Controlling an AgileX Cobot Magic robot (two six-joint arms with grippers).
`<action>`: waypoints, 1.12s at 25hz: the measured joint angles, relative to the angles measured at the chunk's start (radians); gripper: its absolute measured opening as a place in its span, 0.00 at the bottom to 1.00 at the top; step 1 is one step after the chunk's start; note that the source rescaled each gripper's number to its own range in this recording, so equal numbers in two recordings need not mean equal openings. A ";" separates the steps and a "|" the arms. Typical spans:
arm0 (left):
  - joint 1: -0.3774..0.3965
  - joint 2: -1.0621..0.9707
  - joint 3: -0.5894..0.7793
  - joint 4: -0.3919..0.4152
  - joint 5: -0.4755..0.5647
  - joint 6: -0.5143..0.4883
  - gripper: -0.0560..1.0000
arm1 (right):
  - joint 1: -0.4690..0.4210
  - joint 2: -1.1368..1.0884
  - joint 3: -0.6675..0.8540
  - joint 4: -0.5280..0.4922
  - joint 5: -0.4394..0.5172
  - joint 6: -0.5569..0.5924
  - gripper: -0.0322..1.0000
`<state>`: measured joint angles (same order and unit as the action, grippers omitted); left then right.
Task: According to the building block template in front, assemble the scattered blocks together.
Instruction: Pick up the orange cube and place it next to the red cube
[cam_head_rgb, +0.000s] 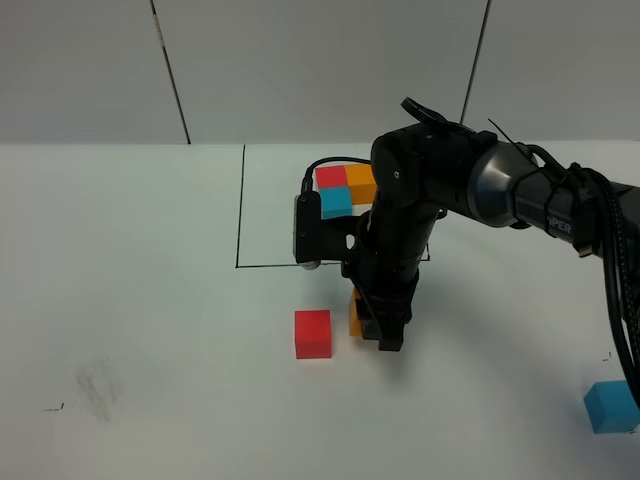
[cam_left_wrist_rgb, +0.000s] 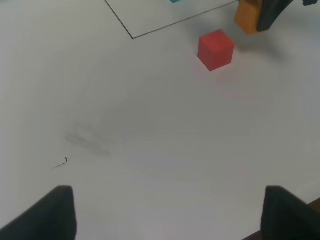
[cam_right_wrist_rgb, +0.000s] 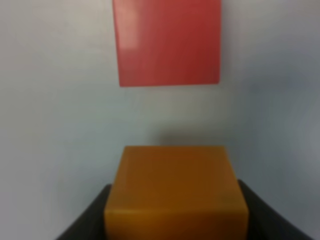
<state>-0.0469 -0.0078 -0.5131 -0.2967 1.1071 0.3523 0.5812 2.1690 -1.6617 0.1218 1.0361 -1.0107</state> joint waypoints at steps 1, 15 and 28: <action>0.000 0.000 0.000 0.000 0.000 0.000 0.86 | 0.000 0.002 0.000 0.000 0.004 0.000 0.21; 0.000 0.000 0.000 0.000 0.000 0.000 0.86 | 0.035 0.065 -0.001 -0.024 0.004 0.001 0.21; 0.000 0.000 0.000 0.000 0.000 0.000 0.86 | 0.035 0.065 -0.001 -0.052 -0.077 0.018 0.21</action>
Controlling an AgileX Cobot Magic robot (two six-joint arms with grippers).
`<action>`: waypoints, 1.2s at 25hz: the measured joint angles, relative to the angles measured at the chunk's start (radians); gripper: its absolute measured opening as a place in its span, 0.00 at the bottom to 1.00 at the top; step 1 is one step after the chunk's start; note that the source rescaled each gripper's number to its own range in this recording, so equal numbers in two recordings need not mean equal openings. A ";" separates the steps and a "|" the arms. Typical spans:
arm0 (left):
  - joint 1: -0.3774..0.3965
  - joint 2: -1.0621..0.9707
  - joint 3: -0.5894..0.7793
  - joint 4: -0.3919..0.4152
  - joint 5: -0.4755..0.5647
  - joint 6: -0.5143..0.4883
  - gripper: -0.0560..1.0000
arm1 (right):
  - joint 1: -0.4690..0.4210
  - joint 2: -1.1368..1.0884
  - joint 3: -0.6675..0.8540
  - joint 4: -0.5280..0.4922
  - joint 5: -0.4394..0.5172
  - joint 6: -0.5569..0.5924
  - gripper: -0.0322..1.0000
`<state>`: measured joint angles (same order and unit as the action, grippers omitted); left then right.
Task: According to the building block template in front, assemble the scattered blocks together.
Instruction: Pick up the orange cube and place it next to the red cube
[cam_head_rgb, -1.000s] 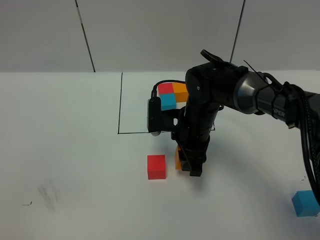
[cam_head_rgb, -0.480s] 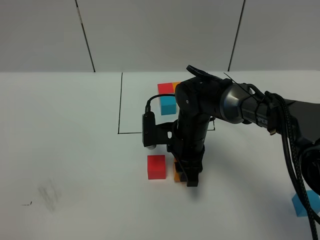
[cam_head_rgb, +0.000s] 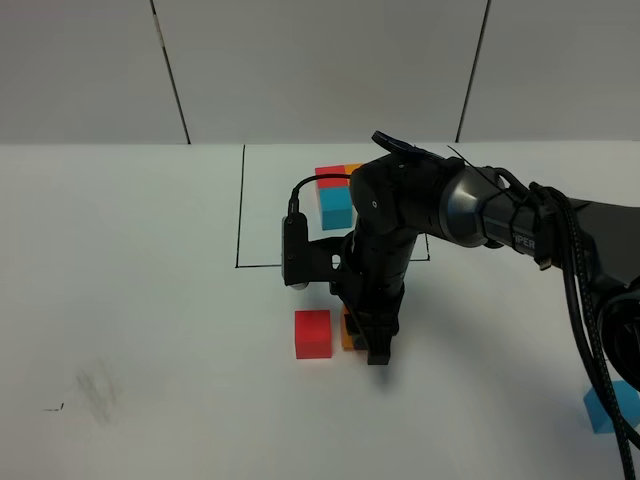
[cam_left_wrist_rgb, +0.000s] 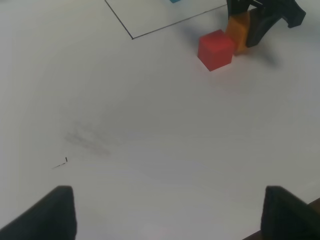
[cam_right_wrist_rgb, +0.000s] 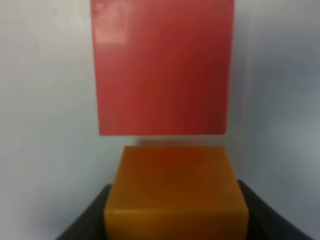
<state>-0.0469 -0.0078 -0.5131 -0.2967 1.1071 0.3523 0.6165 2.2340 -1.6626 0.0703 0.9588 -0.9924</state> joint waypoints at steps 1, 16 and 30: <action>0.000 0.000 0.000 0.000 0.000 0.000 0.86 | 0.000 0.000 0.000 0.000 0.000 0.000 0.21; 0.000 0.000 0.000 0.000 0.000 0.000 0.86 | 0.000 0.000 0.000 0.002 -0.016 0.000 0.21; 0.000 0.000 0.000 0.000 0.000 0.000 0.86 | 0.000 0.000 0.000 0.030 -0.024 0.000 0.21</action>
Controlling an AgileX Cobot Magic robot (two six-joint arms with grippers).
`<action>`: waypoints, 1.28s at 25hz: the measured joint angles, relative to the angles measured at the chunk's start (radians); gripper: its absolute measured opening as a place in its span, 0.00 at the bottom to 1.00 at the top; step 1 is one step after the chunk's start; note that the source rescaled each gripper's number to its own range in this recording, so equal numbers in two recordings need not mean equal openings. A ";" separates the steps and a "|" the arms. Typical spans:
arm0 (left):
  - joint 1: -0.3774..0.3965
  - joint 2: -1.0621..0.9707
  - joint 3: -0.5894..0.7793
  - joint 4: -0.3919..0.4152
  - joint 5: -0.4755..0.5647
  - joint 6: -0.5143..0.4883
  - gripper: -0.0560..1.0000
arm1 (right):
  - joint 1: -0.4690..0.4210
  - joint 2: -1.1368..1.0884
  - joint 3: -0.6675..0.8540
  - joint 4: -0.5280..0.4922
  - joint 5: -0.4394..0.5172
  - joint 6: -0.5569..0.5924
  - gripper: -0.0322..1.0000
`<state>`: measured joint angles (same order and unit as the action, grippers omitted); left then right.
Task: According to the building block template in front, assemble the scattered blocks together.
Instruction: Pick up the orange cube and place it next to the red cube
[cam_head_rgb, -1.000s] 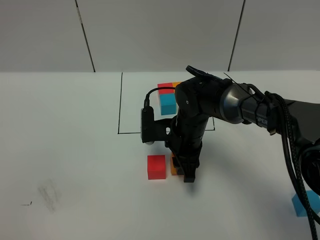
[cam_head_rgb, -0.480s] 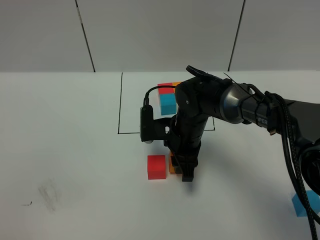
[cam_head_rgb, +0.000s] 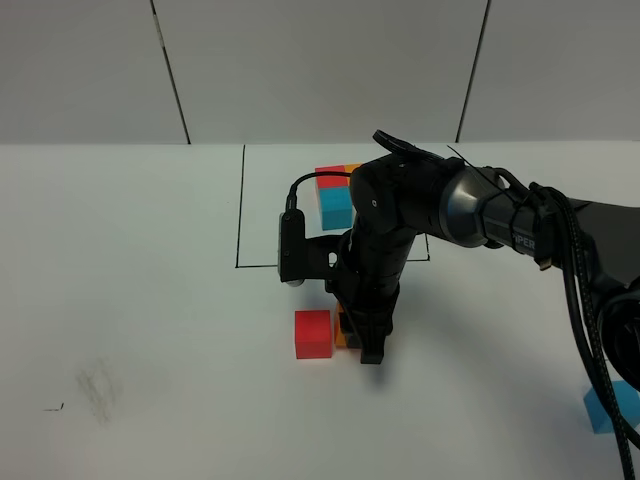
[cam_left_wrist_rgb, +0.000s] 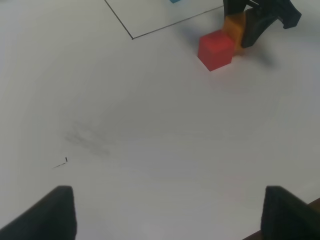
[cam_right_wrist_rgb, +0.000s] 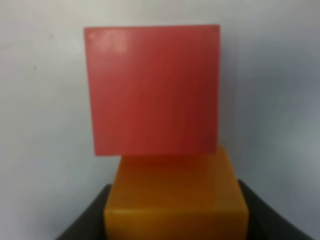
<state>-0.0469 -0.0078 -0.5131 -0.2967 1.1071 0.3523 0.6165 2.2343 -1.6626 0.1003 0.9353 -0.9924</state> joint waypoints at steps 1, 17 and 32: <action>0.000 0.000 0.000 0.000 0.000 0.000 0.86 | 0.000 0.000 0.000 0.000 0.000 0.000 0.21; 0.000 0.000 0.000 0.000 0.000 0.000 0.86 | 0.001 0.045 -0.009 0.027 0.003 0.008 0.21; 0.000 0.000 0.000 0.000 0.000 0.000 0.86 | 0.003 0.047 -0.009 0.038 -0.021 0.009 0.21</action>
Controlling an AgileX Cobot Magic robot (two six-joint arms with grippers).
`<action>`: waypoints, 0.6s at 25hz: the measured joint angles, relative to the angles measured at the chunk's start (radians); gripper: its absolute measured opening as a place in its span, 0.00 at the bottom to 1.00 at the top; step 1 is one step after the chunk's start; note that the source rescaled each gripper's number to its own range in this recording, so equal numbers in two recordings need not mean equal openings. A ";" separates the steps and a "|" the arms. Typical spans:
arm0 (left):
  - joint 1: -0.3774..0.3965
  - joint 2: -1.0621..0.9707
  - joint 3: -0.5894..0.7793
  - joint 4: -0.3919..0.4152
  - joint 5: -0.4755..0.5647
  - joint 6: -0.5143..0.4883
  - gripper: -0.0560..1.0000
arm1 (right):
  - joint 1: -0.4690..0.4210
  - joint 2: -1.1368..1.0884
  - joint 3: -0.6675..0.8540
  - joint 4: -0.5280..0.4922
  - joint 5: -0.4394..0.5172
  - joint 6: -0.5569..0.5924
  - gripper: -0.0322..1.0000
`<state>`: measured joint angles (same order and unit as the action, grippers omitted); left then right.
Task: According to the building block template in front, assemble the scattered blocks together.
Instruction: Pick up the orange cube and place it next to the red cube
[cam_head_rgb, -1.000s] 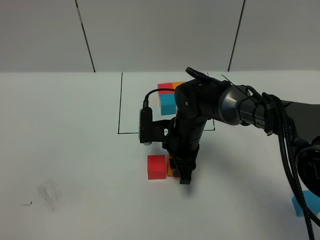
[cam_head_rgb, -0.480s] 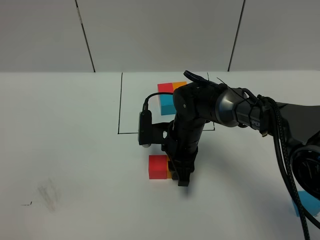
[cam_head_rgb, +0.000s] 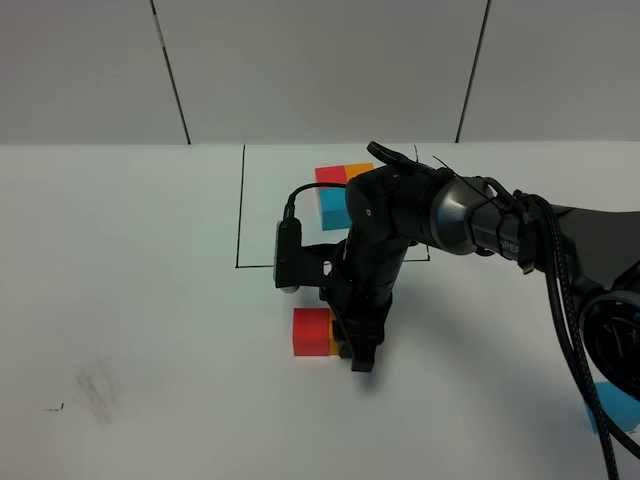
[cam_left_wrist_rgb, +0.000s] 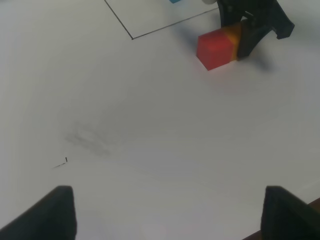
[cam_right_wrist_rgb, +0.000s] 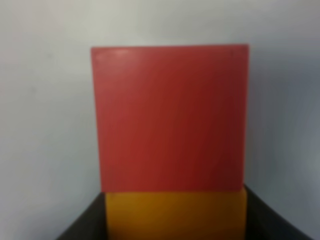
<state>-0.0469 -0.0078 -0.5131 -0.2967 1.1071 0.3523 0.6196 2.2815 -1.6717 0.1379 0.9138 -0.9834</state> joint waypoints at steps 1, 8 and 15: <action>0.000 0.000 0.000 0.000 0.000 0.000 0.86 | 0.000 0.000 0.000 0.001 -0.002 0.007 0.21; 0.000 0.000 0.000 0.000 0.000 0.000 0.86 | 0.000 0.001 0.000 0.005 -0.007 0.040 0.21; 0.000 0.000 0.000 0.000 0.000 0.000 0.86 | 0.002 0.011 0.000 0.012 -0.025 0.043 0.41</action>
<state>-0.0469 -0.0078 -0.5131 -0.2967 1.1071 0.3523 0.6211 2.2928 -1.6717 0.1500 0.8884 -0.9400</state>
